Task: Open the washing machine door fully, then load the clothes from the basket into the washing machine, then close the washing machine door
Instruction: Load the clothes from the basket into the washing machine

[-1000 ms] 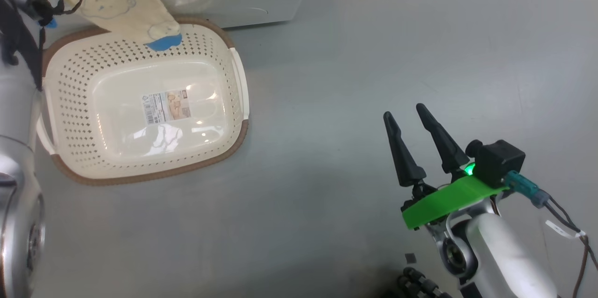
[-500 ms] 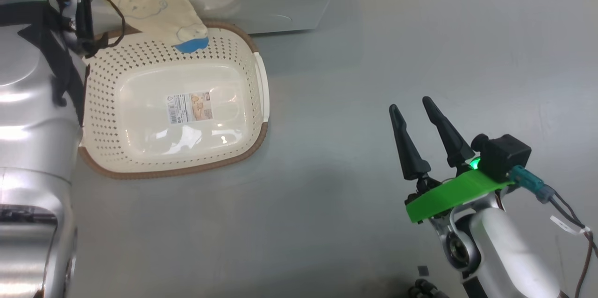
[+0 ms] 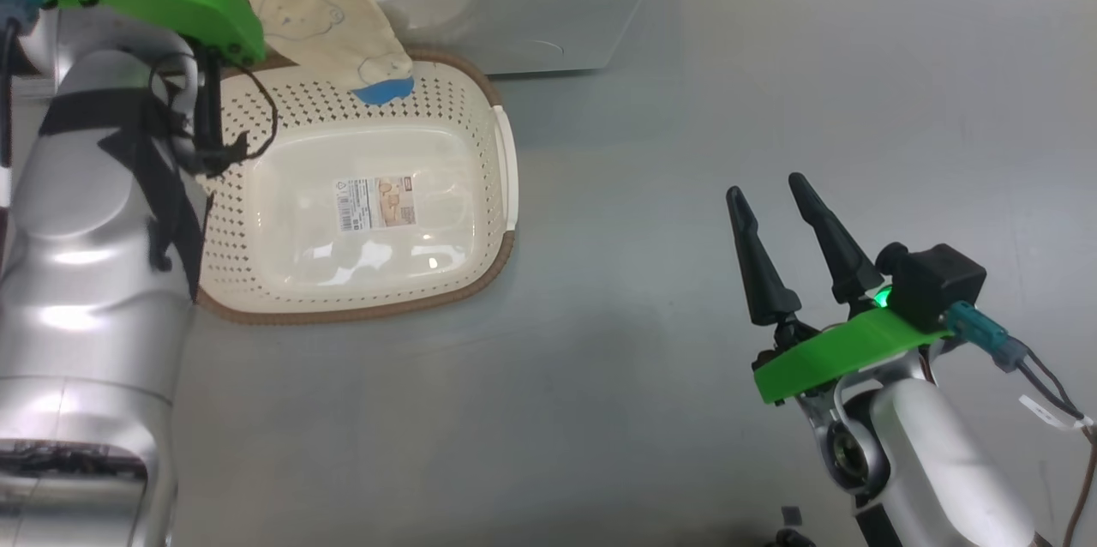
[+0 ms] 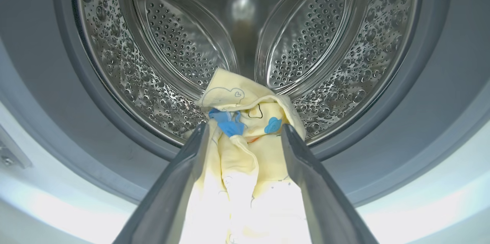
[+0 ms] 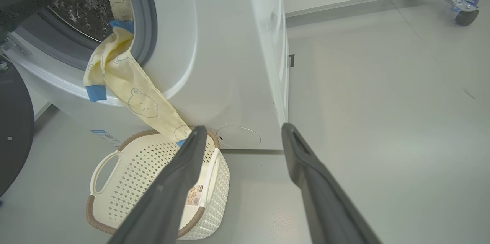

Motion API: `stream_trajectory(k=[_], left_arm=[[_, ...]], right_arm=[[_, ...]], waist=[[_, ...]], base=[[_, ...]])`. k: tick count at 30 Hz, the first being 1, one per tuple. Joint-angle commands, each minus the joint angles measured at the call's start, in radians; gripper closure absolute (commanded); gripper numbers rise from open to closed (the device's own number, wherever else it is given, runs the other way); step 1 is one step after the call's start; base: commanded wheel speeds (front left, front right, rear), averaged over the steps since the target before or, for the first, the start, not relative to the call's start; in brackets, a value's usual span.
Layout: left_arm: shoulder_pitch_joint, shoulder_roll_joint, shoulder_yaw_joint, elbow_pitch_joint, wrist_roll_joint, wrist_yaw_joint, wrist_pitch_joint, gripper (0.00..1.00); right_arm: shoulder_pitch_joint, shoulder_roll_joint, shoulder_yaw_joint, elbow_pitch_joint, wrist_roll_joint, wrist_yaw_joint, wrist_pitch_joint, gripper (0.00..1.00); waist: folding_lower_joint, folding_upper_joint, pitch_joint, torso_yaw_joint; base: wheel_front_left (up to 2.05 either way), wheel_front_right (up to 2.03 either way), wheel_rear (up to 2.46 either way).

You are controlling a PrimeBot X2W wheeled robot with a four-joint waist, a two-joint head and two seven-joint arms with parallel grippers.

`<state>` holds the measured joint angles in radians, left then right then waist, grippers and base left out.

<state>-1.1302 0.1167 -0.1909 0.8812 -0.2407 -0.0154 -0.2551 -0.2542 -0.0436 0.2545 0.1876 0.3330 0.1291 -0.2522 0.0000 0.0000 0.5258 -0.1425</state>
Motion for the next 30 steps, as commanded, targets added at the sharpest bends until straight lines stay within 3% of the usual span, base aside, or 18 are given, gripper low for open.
stream_trajectory(k=[1, 16, 30], left_arm=[[0.018, 0.031, 0.018, -0.045, -0.011, 0.004, -0.007, 0.0], [0.281, 0.003, 0.052, -0.237, -0.037, 0.009, -0.007, 0.0], [0.57, -0.019, 0.079, -0.452, -0.001, 0.042, -0.007, 0.0]], right_arm=[[0.004, -0.007, 0.011, -0.029, -0.009, 0.002, -0.01, 0.0], [0.003, -0.007, -0.024, -0.037, -0.038, 0.002, -0.01, 0.0], [0.01, -0.007, -0.017, -0.023, -0.046, 0.002, -0.01, 0.0]], waist=[[0.0, 0.0, 0.0, 0.007], [0.0, 0.0, 0.002, 0.063], [0.0, 0.0, -0.049, 0.083]], base=[[0.0, 0.0, 0.0], [0.0, 0.0, 0.0], [0.0, 0.0, 0.0]])
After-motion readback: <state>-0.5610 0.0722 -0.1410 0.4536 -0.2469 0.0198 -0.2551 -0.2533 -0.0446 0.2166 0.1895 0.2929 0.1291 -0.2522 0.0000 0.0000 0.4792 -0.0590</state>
